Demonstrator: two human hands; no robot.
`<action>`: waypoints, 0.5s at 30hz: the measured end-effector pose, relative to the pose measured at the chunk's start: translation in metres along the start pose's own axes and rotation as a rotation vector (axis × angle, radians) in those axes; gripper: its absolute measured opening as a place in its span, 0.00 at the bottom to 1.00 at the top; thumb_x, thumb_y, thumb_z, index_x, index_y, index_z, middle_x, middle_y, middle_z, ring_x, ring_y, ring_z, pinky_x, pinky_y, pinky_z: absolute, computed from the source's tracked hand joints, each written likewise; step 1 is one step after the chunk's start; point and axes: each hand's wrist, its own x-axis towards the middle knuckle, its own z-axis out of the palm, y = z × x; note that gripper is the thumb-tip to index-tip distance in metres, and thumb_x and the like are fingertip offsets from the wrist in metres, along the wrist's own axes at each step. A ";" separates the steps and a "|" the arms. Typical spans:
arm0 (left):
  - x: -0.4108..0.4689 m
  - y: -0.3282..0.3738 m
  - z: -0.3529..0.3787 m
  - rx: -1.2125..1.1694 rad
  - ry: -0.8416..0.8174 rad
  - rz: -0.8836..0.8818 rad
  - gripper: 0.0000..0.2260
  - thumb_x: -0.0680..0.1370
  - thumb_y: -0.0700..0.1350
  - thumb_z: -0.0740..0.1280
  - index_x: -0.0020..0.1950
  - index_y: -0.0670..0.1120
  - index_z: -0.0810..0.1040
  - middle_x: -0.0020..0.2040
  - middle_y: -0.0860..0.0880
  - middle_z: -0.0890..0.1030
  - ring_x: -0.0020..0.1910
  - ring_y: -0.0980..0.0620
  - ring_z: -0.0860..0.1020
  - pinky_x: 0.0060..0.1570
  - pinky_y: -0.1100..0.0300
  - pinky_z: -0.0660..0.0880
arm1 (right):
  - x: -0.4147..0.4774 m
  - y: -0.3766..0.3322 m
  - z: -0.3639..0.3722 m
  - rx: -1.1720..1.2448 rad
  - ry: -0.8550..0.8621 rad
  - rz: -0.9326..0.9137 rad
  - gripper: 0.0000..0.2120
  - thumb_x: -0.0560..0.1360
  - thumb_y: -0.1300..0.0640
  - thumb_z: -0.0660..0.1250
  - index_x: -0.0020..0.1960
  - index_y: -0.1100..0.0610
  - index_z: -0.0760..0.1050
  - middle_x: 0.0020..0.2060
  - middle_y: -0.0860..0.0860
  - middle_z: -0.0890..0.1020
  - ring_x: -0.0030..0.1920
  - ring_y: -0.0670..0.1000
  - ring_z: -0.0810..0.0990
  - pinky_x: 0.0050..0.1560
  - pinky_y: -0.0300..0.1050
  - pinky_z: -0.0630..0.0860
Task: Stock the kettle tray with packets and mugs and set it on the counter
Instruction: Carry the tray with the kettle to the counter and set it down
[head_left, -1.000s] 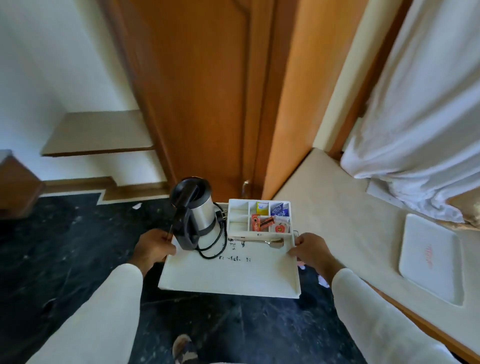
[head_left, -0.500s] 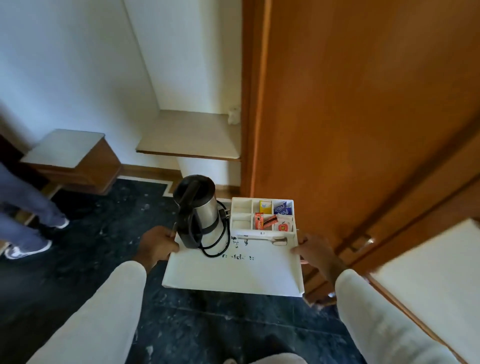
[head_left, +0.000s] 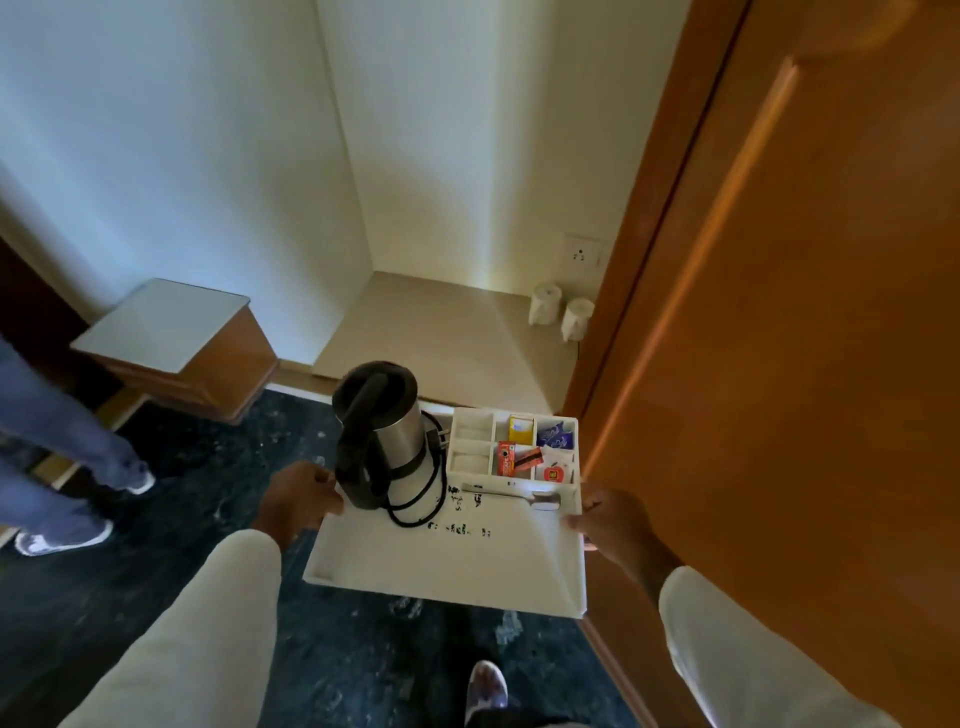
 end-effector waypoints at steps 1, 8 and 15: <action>0.023 0.006 -0.009 0.004 0.009 -0.009 0.07 0.70 0.34 0.76 0.37 0.44 0.81 0.41 0.40 0.84 0.38 0.44 0.82 0.41 0.51 0.82 | 0.021 -0.013 0.003 -0.011 0.001 0.005 0.09 0.76 0.56 0.74 0.54 0.58 0.80 0.50 0.52 0.86 0.49 0.55 0.86 0.54 0.53 0.83; 0.134 0.035 -0.046 -0.007 0.037 -0.042 0.06 0.69 0.33 0.76 0.42 0.41 0.83 0.43 0.40 0.84 0.39 0.42 0.83 0.45 0.47 0.83 | 0.123 -0.082 0.016 -0.083 0.011 0.034 0.08 0.76 0.54 0.74 0.50 0.56 0.78 0.48 0.52 0.85 0.47 0.55 0.85 0.52 0.49 0.83; 0.263 0.061 -0.069 0.094 -0.037 -0.030 0.07 0.71 0.36 0.77 0.42 0.43 0.81 0.46 0.40 0.84 0.40 0.45 0.82 0.45 0.49 0.83 | 0.225 -0.141 0.038 -0.198 0.075 0.123 0.14 0.76 0.50 0.73 0.55 0.59 0.79 0.50 0.55 0.84 0.49 0.53 0.83 0.56 0.47 0.81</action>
